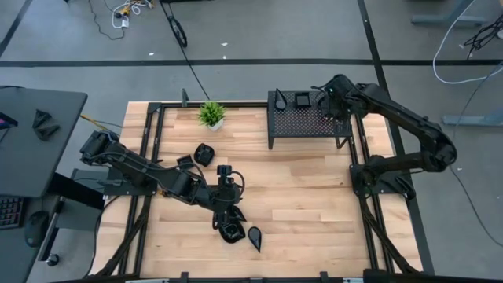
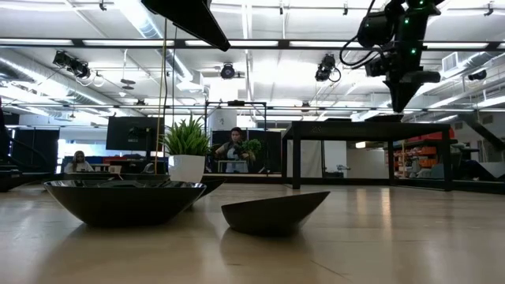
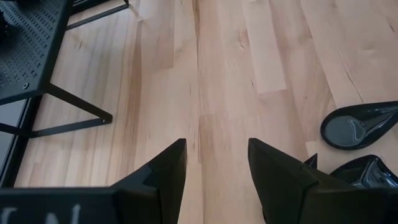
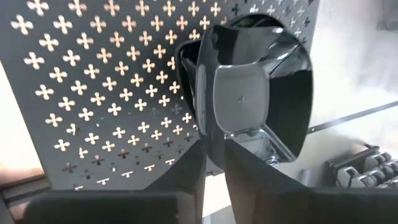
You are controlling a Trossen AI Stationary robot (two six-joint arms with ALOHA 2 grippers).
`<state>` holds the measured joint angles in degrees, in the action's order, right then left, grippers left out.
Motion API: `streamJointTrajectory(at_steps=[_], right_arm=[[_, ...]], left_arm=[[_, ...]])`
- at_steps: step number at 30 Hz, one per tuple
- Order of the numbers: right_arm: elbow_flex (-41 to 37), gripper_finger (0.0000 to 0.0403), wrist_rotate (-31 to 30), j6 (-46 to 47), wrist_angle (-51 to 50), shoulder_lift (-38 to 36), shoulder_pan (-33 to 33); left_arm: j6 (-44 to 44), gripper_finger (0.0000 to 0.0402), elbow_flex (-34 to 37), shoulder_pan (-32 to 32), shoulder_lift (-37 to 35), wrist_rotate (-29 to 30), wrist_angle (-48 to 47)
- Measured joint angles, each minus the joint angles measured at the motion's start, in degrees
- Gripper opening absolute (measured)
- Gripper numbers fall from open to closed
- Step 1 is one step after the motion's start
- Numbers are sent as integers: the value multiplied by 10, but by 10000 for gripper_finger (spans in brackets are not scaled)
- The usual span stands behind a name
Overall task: Pick & Place Mini shaped plates
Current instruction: Stack the black leaf-shaped plate on top of the black leaf-shaped plate on the shelf
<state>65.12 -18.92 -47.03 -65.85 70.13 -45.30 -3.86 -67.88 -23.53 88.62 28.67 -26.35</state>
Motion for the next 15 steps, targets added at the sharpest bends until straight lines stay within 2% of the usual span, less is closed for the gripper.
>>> streamJointTrajectory(at_steps=[7,15], right_arm=[[0,64,-11,-8,-2,16,-4],[0,64,-86,-16,25,31,-4]], left_arm=[[0,177,0,0,0,0,0],[0,177,0,0,0,0,0]])
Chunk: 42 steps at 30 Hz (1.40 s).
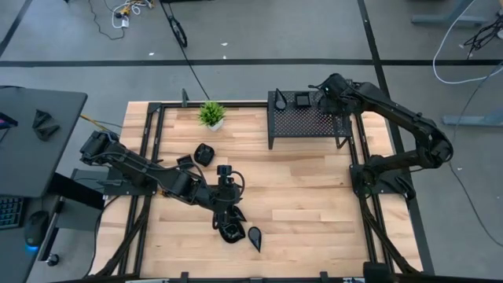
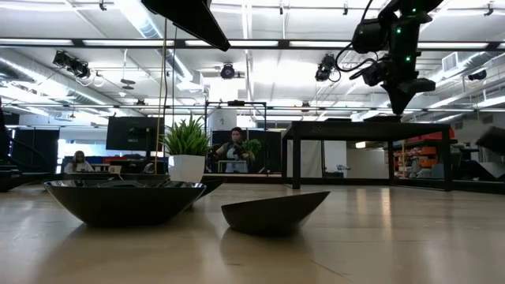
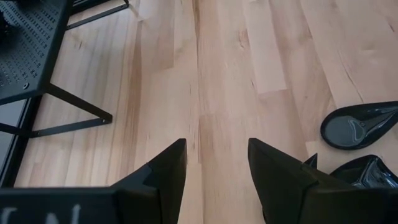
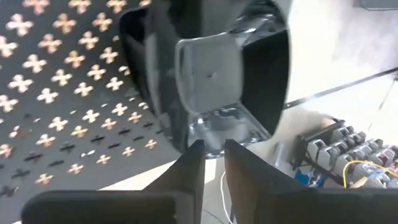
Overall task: Pick & Place Mini shaped plates
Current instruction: Stack the black leaf-shaped plate on top of the black leaf-shaped plate on the shelf
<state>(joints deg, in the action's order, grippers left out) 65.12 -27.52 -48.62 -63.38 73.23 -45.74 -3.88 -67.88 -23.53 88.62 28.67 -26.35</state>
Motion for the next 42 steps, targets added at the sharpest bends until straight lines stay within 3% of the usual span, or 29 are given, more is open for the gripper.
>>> streamJointTrajectory(at_steps=[8,17,21,37,42], right_arm=[[0,61,-2,54,27,-11,1],[0,24,-9,326,-4,-25,-53],[0,5,-6,374,29,-21,-58],[0,2,-27,441,97,44,-78],[0,2,10,436,98,49,-86]], left_arm=[[0,177,0,0,0,0,0],[0,177,0,0,0,0,0],[0,177,0,0,0,0,4],[5,177,0,5,0,0,21],[7,177,0,5,0,0,21]])
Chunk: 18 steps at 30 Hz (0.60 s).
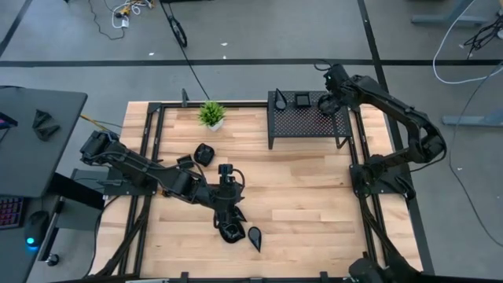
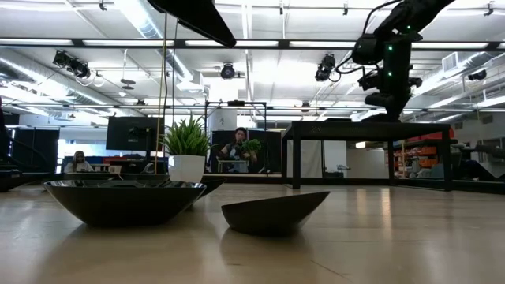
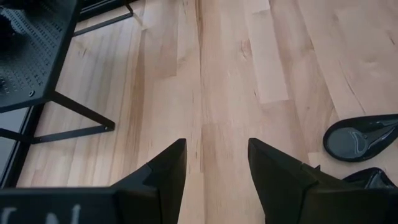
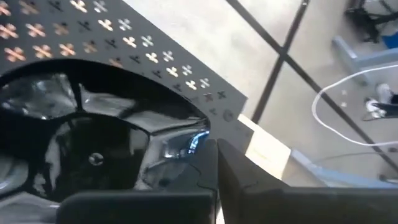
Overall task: Pick & Place Mini shaped plates
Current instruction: Stack the black leaf-shaped plate on top of the black leaf-shaped plate on the shelf, then stack the black drop-shaped plate on top of the black drop-shaped plate on the shelf
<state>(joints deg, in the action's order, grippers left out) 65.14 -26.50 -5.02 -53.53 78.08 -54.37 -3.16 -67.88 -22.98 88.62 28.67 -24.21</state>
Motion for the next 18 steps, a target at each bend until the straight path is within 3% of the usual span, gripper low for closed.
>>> streamJointTrajectory(at_steps=[12,18], right_arm=[[0,2,-1,-28,40,-13,2],[0,2,16,-28,38,-68,64]], left_arm=[[-1,177,0,0,0,0,0],[-1,177,0,0,0,0,0]])
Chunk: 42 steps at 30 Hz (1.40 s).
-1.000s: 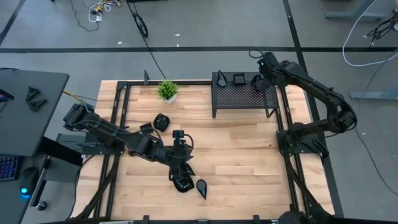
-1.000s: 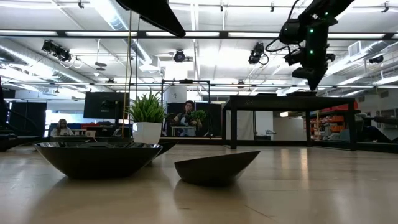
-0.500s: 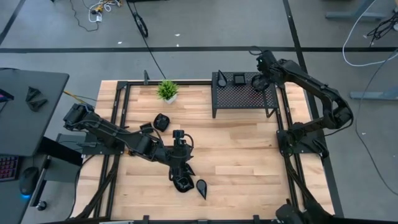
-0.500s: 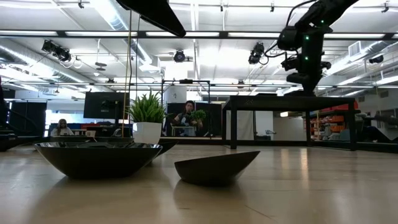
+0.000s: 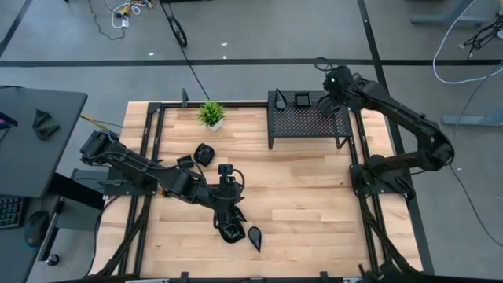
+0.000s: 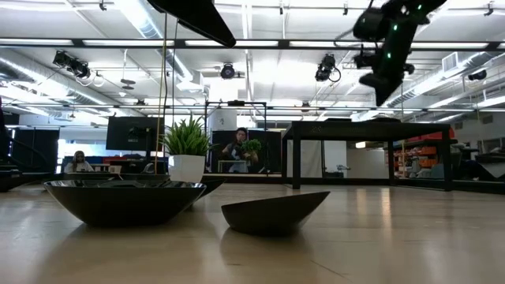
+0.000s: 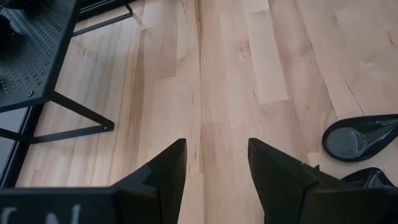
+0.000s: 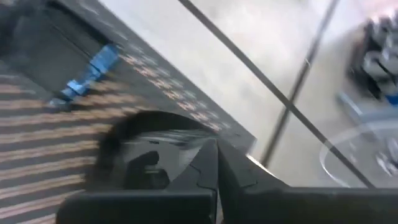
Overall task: Pick & Place Mini shaped plates
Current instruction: Stack the black drop-shaped plate on top of the black drop-shaped plate on the shelf
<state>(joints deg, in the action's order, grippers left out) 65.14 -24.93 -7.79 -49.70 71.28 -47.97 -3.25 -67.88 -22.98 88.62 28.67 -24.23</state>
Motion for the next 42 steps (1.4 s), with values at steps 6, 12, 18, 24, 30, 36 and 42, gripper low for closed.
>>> streamJointTrajectory(at_steps=[6,12,18,24,30,36,42], right_arm=[[0,2,10,85,1,-43,131],[0,2,15,189,29,-40,327],[0,2,14,223,154,10,520],[0,2,15,199,298,101,648],[0,19,20,196,380,193,719],[-1,72,34,261,412,251,752],[-1,171,130,337,438,277,764]], left_arm=[[-4,177,0,-4,0,0,-14],[-49,177,0,-28,-1,31,-83],[-130,177,0,-83,-2,95,-162],[-242,177,0,-150,-2,145,-232],[-372,177,0,-217,-2,188,-297],[-457,177,0,-258,-2,234,-304],[-474,177,0,-264,-2,262,-296]])
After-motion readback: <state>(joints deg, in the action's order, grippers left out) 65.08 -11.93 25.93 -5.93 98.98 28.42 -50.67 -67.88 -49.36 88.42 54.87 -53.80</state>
